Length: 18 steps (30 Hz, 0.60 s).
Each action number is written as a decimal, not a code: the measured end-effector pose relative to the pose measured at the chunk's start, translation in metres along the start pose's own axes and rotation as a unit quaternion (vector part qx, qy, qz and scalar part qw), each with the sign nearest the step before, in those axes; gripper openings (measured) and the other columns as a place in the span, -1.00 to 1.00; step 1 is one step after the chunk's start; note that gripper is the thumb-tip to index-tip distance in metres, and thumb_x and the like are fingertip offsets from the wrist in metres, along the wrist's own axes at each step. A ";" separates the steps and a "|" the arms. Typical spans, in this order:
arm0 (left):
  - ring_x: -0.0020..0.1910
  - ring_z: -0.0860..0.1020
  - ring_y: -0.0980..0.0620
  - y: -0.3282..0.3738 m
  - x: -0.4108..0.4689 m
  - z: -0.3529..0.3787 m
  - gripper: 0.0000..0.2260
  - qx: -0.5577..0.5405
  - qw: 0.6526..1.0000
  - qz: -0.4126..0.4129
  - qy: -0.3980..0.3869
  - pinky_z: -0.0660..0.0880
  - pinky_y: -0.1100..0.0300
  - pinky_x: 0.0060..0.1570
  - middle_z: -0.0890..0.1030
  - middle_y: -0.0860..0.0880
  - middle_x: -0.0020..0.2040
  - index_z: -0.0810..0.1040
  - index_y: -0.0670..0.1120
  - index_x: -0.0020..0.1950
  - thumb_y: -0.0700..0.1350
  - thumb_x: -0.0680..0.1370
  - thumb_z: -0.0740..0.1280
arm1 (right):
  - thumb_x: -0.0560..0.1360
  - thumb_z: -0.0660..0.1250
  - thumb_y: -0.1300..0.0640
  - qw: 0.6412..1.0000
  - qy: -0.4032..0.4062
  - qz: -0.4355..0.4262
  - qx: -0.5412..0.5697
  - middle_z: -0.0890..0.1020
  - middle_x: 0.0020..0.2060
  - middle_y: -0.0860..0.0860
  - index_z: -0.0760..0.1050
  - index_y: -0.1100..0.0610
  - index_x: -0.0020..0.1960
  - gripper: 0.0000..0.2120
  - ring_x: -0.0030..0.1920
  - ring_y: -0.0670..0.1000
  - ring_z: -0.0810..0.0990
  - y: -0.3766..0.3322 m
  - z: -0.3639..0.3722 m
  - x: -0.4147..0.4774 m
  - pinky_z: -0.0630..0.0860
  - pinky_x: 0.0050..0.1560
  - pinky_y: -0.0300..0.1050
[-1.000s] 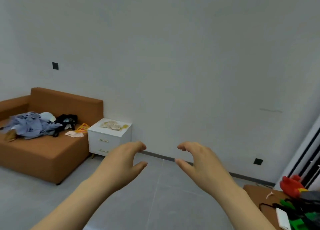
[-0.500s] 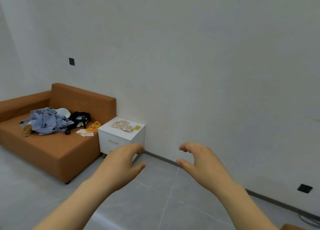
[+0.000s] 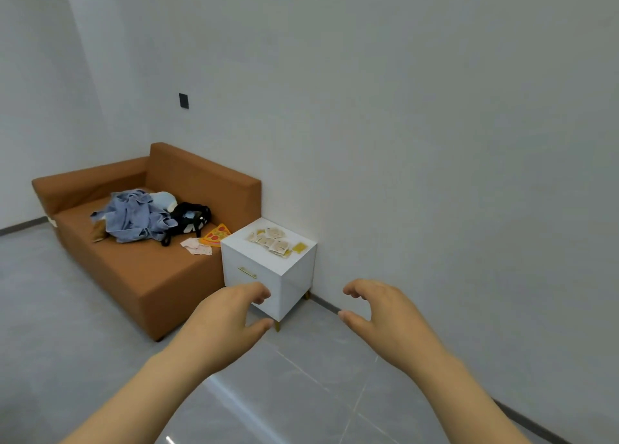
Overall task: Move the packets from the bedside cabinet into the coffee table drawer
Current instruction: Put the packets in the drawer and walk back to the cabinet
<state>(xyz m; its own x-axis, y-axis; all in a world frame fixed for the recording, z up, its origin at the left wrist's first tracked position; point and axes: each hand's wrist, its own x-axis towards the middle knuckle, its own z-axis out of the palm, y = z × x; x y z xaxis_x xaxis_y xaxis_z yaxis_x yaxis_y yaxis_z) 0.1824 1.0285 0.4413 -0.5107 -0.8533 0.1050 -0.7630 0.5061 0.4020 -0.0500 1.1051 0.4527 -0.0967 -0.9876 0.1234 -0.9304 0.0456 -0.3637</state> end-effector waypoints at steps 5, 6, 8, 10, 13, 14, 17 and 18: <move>0.18 0.49 0.19 -0.047 0.085 0.003 -0.64 -0.012 1.000 -0.017 0.007 0.47 0.20 0.18 0.54 0.17 0.20 0.44 0.09 0.28 0.08 0.50 0.34 | 0.54 0.27 -0.07 1.000 -0.024 -0.004 -0.003 0.52 0.20 -0.12 0.42 -0.03 0.28 -0.66 0.22 -0.11 0.45 0.008 0.021 0.096 0.39 0.18 -0.25; 0.18 0.50 0.19 -0.058 0.103 0.000 -0.63 -0.017 1.000 -0.021 0.006 0.48 0.19 0.19 0.54 0.16 0.20 0.45 0.09 0.29 0.07 0.50 0.34 | 0.54 0.27 -0.08 1.000 -0.028 -0.002 -0.004 0.52 0.21 -0.12 0.41 -0.04 0.29 -0.65 0.22 -0.11 0.45 0.009 0.024 0.117 0.38 0.18 -0.26; 0.18 0.50 0.18 -0.081 0.139 -0.003 -0.62 -0.023 0.999 -0.029 0.003 0.48 0.18 0.19 0.55 0.15 0.20 0.45 0.07 0.29 0.06 0.49 0.35 | 0.53 0.27 -0.09 0.999 -0.035 0.005 -0.003 0.51 0.22 -0.12 0.39 -0.04 0.32 -0.62 0.24 -0.12 0.44 0.010 0.033 0.160 0.37 0.19 -0.27; 0.19 0.50 0.18 -0.098 0.165 -0.006 -0.63 -0.015 0.999 -0.031 -0.003 0.48 0.18 0.18 0.54 0.15 0.21 0.45 0.07 0.29 0.06 0.49 0.35 | 0.54 0.27 -0.09 0.999 -0.040 0.010 -0.005 0.50 0.24 -0.12 0.38 -0.04 0.34 -0.60 0.24 -0.12 0.44 0.009 0.040 0.189 0.36 0.20 -0.27; 0.16 0.51 0.17 -0.128 0.209 -0.006 -0.64 -0.012 0.999 -0.036 -0.017 0.49 0.19 0.15 0.55 0.15 0.19 0.46 0.06 0.28 0.06 0.50 0.35 | 0.53 0.28 -0.08 0.999 -0.050 0.019 -0.001 0.51 0.23 -0.11 0.39 -0.03 0.33 -0.61 0.24 -0.12 0.45 0.013 0.056 0.239 0.37 0.18 -0.27; 0.15 0.52 0.17 -0.136 0.222 -0.005 -0.65 -0.015 0.999 -0.041 -0.022 0.50 0.18 0.14 0.55 0.15 0.19 0.46 0.06 0.27 0.05 0.49 0.35 | 0.53 0.28 -0.08 0.998 -0.056 0.022 0.000 0.52 0.22 -0.11 0.40 -0.03 0.33 -0.61 0.23 -0.12 0.46 0.015 0.061 0.252 0.37 0.17 -0.27; 0.16 0.52 0.18 -0.157 0.258 -0.001 -0.65 -0.019 0.998 -0.050 -0.032 0.50 0.17 0.15 0.56 0.15 0.19 0.47 0.06 0.26 0.05 0.49 0.36 | 0.53 0.28 -0.08 0.997 -0.072 0.022 -0.001 0.52 0.22 -0.11 0.39 -0.03 0.33 -0.61 0.22 -0.13 0.46 0.024 0.073 0.293 0.37 0.17 -0.28; 0.16 0.51 0.17 -0.163 0.271 0.000 -0.65 -0.016 0.998 -0.053 -0.037 0.50 0.17 0.15 0.56 0.15 0.19 0.47 0.06 0.26 0.05 0.49 0.36 | 0.53 0.28 -0.08 0.997 -0.075 0.024 -0.001 0.52 0.22 -0.10 0.39 -0.03 0.33 -0.61 0.22 -0.13 0.46 0.027 0.078 0.308 0.37 0.17 -0.27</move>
<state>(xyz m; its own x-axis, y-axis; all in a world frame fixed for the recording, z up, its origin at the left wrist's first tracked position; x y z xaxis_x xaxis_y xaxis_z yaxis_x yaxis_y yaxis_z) 0.1685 0.7144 0.4036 -0.4558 -0.8900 -0.0071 -0.8020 0.4072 0.4371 -0.0777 0.7906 0.4092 -0.0866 -0.9957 -0.0342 -0.9267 0.0931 -0.3640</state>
